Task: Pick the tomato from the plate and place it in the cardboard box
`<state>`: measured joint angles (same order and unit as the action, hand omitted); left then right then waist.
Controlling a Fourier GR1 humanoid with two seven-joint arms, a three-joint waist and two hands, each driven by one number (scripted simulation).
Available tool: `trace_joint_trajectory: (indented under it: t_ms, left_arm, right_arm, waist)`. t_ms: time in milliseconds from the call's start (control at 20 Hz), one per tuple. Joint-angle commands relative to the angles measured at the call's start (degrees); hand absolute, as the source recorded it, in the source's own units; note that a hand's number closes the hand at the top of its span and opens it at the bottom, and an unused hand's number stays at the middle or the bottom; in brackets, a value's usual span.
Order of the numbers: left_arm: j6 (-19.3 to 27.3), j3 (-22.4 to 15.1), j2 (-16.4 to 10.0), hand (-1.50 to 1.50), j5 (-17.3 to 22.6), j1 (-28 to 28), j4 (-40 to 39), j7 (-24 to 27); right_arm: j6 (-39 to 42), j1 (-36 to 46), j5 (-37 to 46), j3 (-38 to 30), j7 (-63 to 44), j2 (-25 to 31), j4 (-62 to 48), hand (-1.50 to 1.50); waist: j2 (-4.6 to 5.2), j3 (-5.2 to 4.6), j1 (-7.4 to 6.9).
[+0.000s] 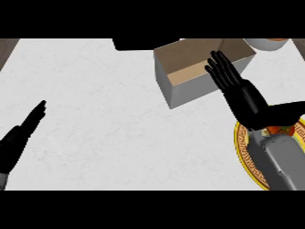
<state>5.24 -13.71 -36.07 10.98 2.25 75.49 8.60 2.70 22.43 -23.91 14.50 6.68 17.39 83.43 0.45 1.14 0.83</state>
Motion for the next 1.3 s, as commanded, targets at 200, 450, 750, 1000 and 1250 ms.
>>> trace_joint_trajectory:
  t_ms: [200,450,750,1000,1250]
  left_arm:
    - [0.7,-1.2,5.3,0.00,1.5,4.3,6.0,-0.1]
    - [0.8,-1.8,7.1,0.00,2.5,4.5,6.7,-0.8]
    - [0.2,-4.4,8.9,0.00,1.9,7.8,9.3,-3.5]
    - [0.5,-6.1,10.4,0.00,1.0,10.2,9.6,-6.6]
    - [2.0,-8.1,12.5,0.00,-0.6,9.3,10.3,-7.1]
  right_arm:
    - [-25.9,-11.3,8.4,-14.6,6.6,0.8,-7.5,-1.50]
    - [-40.0,-19.1,22.9,-17.0,8.9,8.6,-15.1,-1.50]
    - [-64.1,-26.6,40.2,-14.4,9.0,7.7,-18.8,-1.50]
    - [-73.2,-33.0,50.6,-10.4,0.3,1.6,-16.7,-1.50]
    - [-66.5,-40.1,57.3,-7.0,-10.4,-1.5,-10.2,-1.50]
  waist:
    - [-0.75,-0.99,5.90]
    - [0.69,-1.71,8.79]
    - [-0.26,-1.62,4.12]
    - [-0.19,-1.84,1.99]
    - [-0.22,-1.89,0.54]
